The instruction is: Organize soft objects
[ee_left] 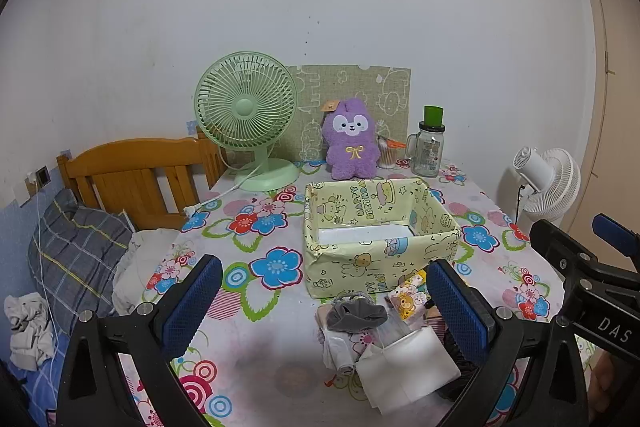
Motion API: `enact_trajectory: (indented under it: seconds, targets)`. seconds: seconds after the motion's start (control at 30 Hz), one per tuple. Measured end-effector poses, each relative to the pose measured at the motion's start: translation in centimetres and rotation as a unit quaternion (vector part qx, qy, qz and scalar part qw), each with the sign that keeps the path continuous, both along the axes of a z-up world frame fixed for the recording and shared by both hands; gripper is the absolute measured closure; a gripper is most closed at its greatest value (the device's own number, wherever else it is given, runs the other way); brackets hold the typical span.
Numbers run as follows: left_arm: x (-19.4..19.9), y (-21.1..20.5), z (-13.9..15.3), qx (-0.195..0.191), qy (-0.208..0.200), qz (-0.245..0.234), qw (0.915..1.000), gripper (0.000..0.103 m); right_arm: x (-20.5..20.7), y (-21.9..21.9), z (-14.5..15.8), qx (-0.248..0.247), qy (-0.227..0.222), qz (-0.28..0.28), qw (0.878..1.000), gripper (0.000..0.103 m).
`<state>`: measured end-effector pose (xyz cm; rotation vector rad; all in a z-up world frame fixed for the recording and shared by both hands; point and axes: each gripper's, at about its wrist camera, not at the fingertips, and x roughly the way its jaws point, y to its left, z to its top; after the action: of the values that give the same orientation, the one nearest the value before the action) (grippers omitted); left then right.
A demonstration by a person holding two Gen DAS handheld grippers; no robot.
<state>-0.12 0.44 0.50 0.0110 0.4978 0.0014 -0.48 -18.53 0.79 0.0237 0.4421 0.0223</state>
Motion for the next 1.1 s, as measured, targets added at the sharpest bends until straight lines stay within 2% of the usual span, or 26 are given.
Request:
enact_trajectory:
  seconds: [1.1]
  targets:
    - [-0.04,0.18,0.13,0.002,-0.003,-0.001,1.0000,0.000,-0.07,-0.18,0.11,0.006,-0.002,0.003,1.000,0.000]
